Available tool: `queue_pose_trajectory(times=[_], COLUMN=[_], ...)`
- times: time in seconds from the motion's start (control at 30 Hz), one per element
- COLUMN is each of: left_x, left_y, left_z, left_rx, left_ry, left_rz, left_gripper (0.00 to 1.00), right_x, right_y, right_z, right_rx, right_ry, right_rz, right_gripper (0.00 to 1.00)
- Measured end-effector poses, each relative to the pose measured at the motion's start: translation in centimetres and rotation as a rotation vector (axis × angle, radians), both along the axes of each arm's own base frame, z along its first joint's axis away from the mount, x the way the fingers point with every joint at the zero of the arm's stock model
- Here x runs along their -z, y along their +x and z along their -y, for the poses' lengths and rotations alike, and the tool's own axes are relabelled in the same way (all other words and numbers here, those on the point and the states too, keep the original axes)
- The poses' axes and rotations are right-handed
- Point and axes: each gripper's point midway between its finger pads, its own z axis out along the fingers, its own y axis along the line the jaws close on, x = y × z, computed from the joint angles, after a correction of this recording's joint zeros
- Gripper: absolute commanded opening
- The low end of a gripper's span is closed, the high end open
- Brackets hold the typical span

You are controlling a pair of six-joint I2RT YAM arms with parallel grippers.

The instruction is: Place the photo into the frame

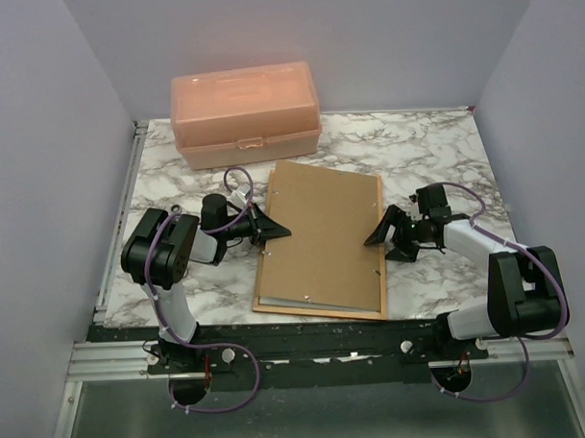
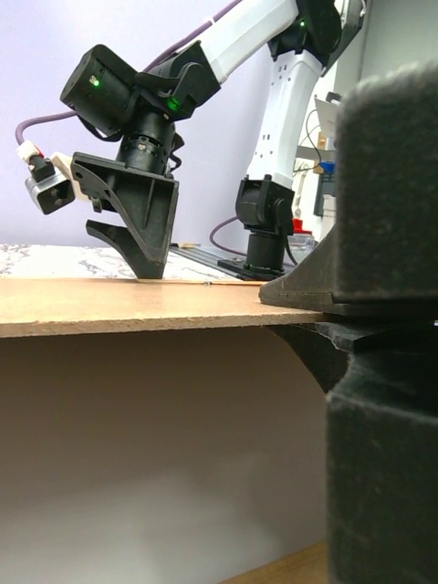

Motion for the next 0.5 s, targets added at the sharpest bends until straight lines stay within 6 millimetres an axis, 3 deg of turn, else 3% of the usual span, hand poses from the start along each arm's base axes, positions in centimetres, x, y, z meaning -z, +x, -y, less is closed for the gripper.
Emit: queue_pose_trajectory(times=[0.5], left_x=[-1.0], left_y=[0.6], left_z=[-0.6], left_rx=[-0.012], left_ry=[-0.041], left_rz=[0.013], left_gripper=[0.0], right_x=[0.2], right_y=[-0.1], right_z=[0.0], right_rx=[-0.001], right_ry=[0.001], right_rz=[-0.006], right_gripper=[0.76])
